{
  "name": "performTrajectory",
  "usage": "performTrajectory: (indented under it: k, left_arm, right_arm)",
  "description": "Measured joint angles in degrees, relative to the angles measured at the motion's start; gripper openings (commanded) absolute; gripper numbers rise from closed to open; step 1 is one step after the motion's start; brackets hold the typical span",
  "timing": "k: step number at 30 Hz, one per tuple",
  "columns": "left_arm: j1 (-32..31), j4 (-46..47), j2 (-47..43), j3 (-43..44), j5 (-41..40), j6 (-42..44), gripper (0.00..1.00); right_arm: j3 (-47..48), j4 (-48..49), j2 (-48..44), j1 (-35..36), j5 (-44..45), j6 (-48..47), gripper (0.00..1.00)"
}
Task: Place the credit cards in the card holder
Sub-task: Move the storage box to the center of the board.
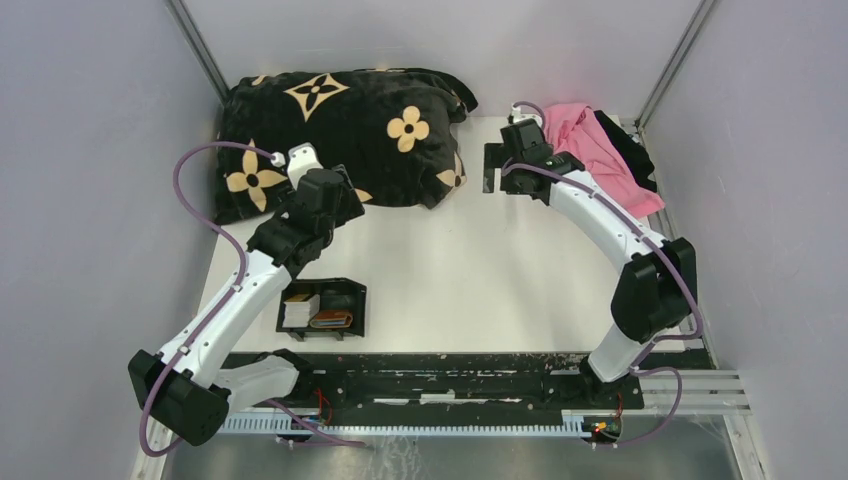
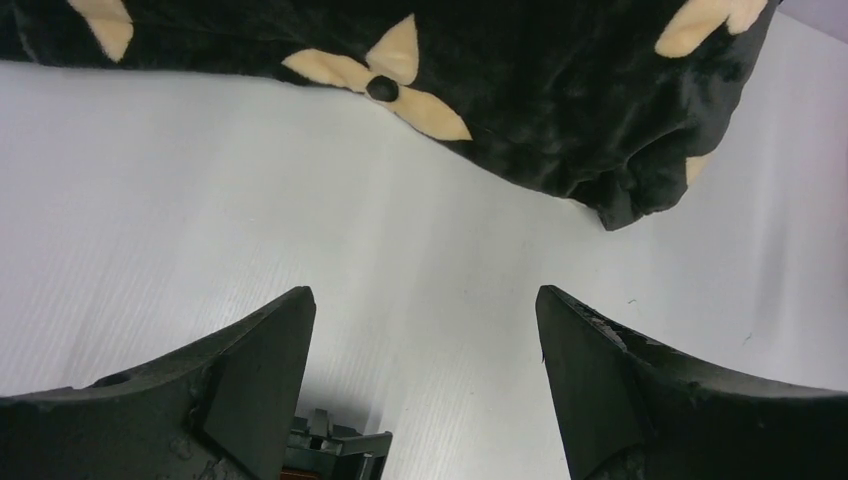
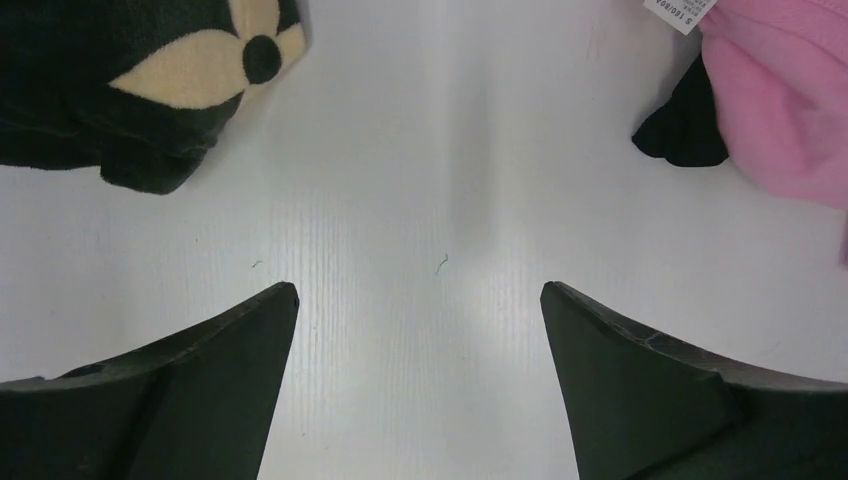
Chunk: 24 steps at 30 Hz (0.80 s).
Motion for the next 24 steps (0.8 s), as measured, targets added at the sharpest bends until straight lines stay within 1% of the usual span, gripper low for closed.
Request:
performTrajectory:
  k: [3, 5, 7, 11, 14, 20, 24]
  left_arm:
    - [0.0, -0.9, 0.0, 0.0, -1.3, 0.0, 0.89]
    - [0.0, -2.2, 0.0, 0.1, -2.7, -0.3, 0.9]
    - [0.0, -4.7, 0.1, 0.5, -4.1, -1.5, 0.9]
    - [0.0, -8.9, 0.8, 2.1, -5.8, -3.5, 0.92]
    - [0.0, -11.3, 0.6, 2.9, -6.6, -4.0, 0.93]
    - [0.0, -15.3, -2.7, 3.5, -10.4, -4.9, 0.94]
    - [0.4, -18.2, -6.1, 3.6, -13.6, -7.4, 0.95]
  right_arm:
    - [-0.1, -0.7, -1.6, 4.0, 2.6, -1.7, 0.99]
    - [-0.4, -0.3, -2.1, 8.4, 3.0, -2.9, 1.0]
    - [-0.8, 0.4, -2.2, 13.7, 3.2, -4.3, 0.98]
    - [-0.2, 1.2, 0.1, 24.3, 1.8, -7.2, 0.96]
    - [0.6, 2.1, 2.9, 29.2, -0.1, -8.7, 0.95]
    - [3.8, 3.6, 8.7, 33.8, -4.2, -11.7, 0.91]
    - [6.6, 5.0, 12.3, 35.8, -7.4, -14.0, 0.89]
